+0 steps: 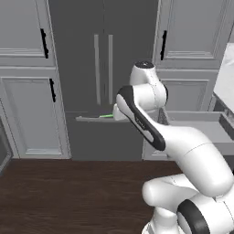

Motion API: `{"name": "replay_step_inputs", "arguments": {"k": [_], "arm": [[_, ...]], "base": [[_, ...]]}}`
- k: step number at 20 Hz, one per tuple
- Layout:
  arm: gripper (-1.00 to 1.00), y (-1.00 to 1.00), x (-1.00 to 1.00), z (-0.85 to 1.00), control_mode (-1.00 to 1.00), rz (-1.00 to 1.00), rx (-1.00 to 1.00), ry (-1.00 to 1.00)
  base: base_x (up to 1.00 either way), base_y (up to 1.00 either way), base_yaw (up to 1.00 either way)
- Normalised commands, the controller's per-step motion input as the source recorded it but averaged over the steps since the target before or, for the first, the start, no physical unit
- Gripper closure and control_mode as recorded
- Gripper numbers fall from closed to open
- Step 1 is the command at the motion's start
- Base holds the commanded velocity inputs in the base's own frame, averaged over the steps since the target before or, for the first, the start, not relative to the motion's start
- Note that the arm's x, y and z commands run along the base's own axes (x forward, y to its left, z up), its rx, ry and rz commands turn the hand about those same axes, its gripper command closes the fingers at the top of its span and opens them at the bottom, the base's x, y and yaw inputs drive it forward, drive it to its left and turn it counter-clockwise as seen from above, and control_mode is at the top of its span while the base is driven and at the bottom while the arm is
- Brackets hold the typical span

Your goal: Take a straw from the drawer in front and place it inside the glass cup on the dining counter.

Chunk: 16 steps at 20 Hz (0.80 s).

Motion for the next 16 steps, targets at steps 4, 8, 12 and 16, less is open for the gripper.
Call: {"name": "replay_step_inputs", "arguments": {"k": [4, 8, 12, 16], "arm": [[1.0, 0.0, 0.0, 0.0, 1.0, 0.0, 0.0, 0.0], [1.0, 0.0, 0.0, 0.0, 1.0, 0.0, 0.0, 0.0], [1.0, 0.0, 0.0, 0.0, 1.0, 0.0, 0.0, 0.0], [1.0, 0.0, 0.0, 0.0, 1.0, 0.0, 0.0, 0.0]], "base": [[-0.23, 0.47, 0.88], [-0.22, 0.49, 0.83], [-0.23, 0.54, 0.8], [-0.14, 0.63, 0.78]]}}
